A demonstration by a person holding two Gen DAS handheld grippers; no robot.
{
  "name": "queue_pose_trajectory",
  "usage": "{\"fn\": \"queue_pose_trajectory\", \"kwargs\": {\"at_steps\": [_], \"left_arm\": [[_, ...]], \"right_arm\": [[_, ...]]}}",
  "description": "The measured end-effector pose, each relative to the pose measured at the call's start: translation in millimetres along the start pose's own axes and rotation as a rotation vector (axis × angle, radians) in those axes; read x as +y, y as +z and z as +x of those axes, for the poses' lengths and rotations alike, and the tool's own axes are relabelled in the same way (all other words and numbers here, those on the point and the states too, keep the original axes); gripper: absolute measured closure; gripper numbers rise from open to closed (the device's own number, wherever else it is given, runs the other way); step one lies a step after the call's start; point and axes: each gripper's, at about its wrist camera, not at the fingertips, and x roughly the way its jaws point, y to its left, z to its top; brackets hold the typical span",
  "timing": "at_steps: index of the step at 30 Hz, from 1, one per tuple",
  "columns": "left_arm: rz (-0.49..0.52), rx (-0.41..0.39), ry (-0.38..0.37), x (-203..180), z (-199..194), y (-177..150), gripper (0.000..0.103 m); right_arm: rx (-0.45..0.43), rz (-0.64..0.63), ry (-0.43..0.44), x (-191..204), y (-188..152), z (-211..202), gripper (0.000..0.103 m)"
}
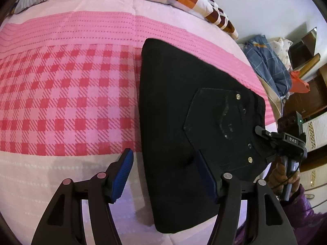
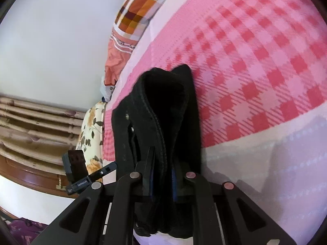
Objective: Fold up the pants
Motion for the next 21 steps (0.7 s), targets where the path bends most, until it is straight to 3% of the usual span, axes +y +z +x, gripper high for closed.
{"fn": "queue_pose_trajectory", "kwargs": {"at_steps": [5, 9, 13, 21], "left_arm": [[0.024, -0.022, 0.030, -4, 4, -5, 0.038], [0.053, -0.048, 0.072, -8, 5, -9, 0.036], [0.063, -0.077, 0.109, -9, 3, -9, 0.036], [0.104, -0.124, 0.203, -10, -1, -9, 0.031]], "right_arm": [[-0.014, -0.011, 0.008, 4, -1, -5, 0.081], [-0.042, -0.063, -0.056, 18, -3, -14, 0.074], [-0.075, -0.089, -0.116, 29, -7, -22, 0.073], [-0.055, -0.124, -0.206, 33, -17, -13, 0.068]]}}
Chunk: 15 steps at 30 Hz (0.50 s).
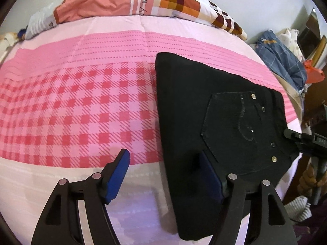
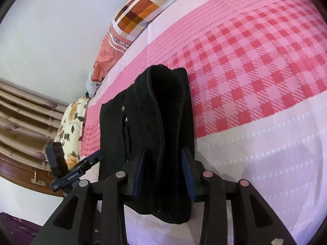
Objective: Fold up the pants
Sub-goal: 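Release the folded trousers with both grippers and withdraw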
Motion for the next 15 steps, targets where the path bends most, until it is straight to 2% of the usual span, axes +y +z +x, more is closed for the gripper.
{"fn": "queue_pose_trajectory", "kwargs": {"at_steps": [8, 14, 15], "left_arm": [[0.084, -0.038, 0.119, -12, -5, -2, 0.028], [0.112, -0.044, 0.158, -17, -6, -4, 0.028], [0.115, -0.045, 0.162, -17, -6, -4, 0.028]], "right_arm": [[0.004, -0.004, -0.044, 1, -3, 2, 0.058], [-0.043, -0.044, -0.092, 11, 1, -6, 0.056], [-0.052, -0.046, -0.095, 11, 3, -8, 0.051]]}}
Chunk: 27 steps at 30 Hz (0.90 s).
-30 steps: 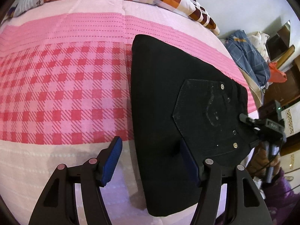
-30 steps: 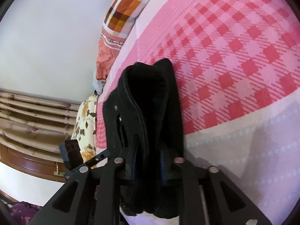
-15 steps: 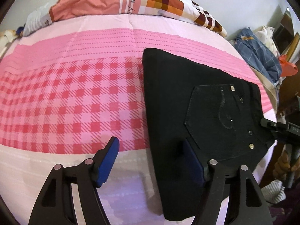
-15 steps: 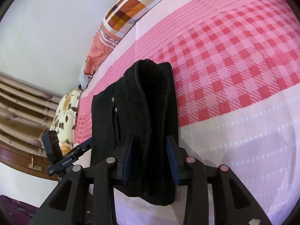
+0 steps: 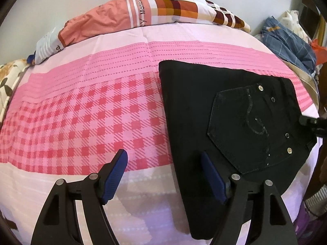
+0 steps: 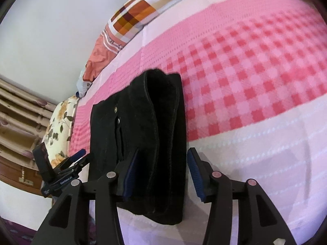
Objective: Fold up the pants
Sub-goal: 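Release the folded trousers with both grippers and withdraw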
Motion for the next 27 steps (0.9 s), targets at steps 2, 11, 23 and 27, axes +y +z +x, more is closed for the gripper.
{"fn": "queue_pose_trajectory", "kwargs": {"at_steps": [2, 11, 23, 27], "left_arm": [[0.005, 0.001, 0.009, -1, 0, 0, 0.027], [0.039, -0.001, 0.049, -6, 4, 4, 0.022], [0.046, 0.008, 0.017, -3, 19, 14, 0.008], [0.013, 0.029, -0.027, 5, 27, 17, 0.005]], "right_arm": [[-0.016, 0.009, -0.003, -2, 4, -2, 0.044], [-0.007, 0.024, -0.014, -15, 7, 3, 0.041], [-0.003, -0.074, -0.019, 1, 6, 18, 0.036], [0.018, -0.129, 0.017, 12, 1, 26, 0.034]]}}
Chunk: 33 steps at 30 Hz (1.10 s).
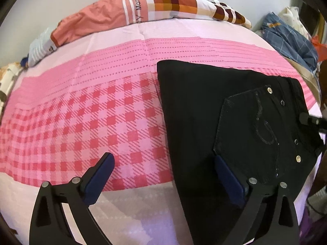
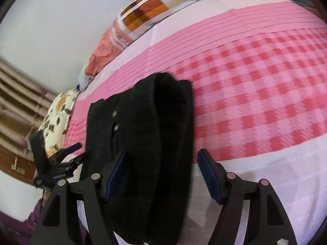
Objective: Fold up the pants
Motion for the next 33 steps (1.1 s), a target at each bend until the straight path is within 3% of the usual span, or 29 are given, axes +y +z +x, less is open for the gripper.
{"fn": "queue_pose_trajectory", "kwargs": {"at_steps": [3, 7, 14, 24, 33], "left_arm": [[-0.012, 0.012, -0.032, 5, 4, 1, 0.004], [-0.010, 0.023, -0.051, 6, 7, 3, 0.003], [0.046, -0.001, -0.003, -3, 2, 5, 0.003], [0.082, -0.013, -0.019, -11, -6, 3, 0.003], [0.086, 0.032, -0.160, -18, 5, 2, 0.003]], "right_arm": [[-0.001, -0.027, 0.002, 2, -2, 1, 0.033], [-0.013, 0.060, 0.108, -17, 0, -3, 0.032], [0.006, 0.057, 0.178, -20, 4, -1, 0.024], [0.017, 0.015, 0.127, -8, 6, 6, 0.018], [0.060, 0.026, 0.168, -7, 15, 15, 0.017]]}}
